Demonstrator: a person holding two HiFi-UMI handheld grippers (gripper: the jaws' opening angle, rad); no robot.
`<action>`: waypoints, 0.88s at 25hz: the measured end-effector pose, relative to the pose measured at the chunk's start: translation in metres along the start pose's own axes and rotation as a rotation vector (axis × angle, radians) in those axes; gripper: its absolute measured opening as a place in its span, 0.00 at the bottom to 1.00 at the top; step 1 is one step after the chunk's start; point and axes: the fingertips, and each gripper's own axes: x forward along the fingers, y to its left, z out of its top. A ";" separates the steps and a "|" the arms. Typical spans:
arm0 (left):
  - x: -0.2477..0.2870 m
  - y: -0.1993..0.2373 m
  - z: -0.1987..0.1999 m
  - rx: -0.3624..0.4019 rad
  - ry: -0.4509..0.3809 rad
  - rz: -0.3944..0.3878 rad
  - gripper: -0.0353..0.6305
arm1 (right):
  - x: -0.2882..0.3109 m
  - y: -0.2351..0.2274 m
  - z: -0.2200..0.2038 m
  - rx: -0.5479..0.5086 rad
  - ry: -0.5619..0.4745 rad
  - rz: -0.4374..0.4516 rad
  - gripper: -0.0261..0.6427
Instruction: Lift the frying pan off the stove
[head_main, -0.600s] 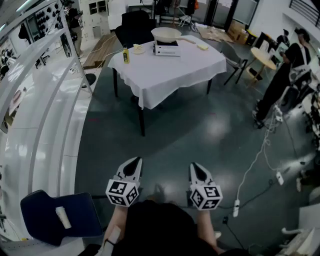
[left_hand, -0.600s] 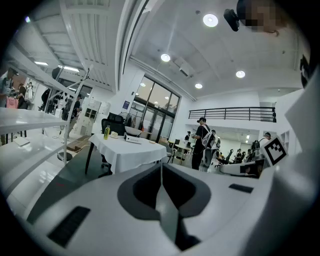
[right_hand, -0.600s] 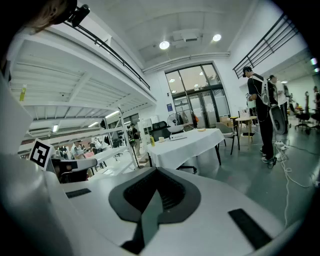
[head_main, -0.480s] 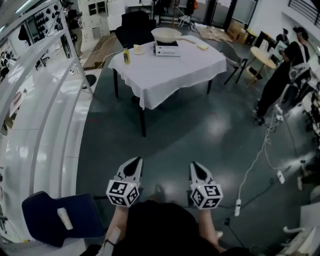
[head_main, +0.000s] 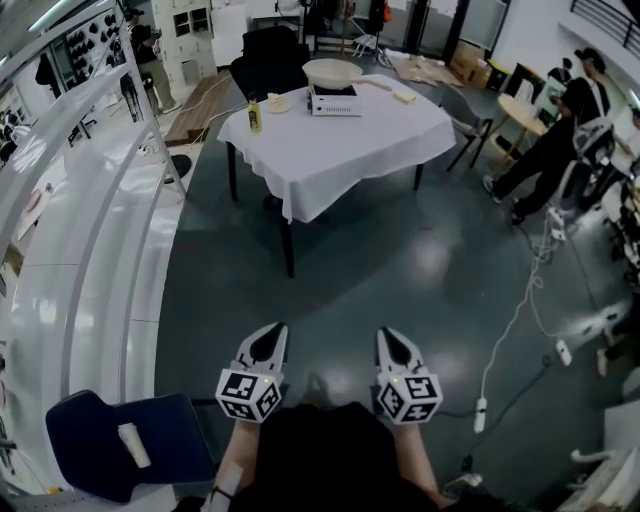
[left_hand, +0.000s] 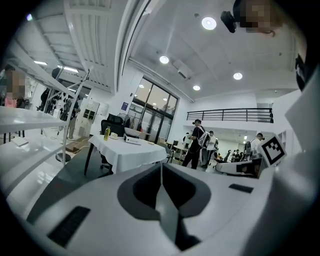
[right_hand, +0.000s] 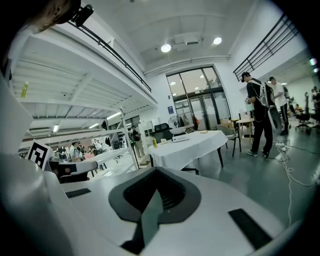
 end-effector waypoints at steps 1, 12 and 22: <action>-0.001 0.001 -0.002 -0.001 0.001 0.001 0.08 | 0.000 0.001 -0.004 0.010 0.000 -0.006 0.05; 0.000 0.023 -0.006 -0.047 -0.013 0.018 0.45 | 0.008 0.002 -0.006 0.068 -0.047 -0.004 0.44; 0.055 0.051 0.017 -0.086 -0.035 0.049 0.45 | 0.072 -0.019 0.016 0.054 -0.039 0.051 0.44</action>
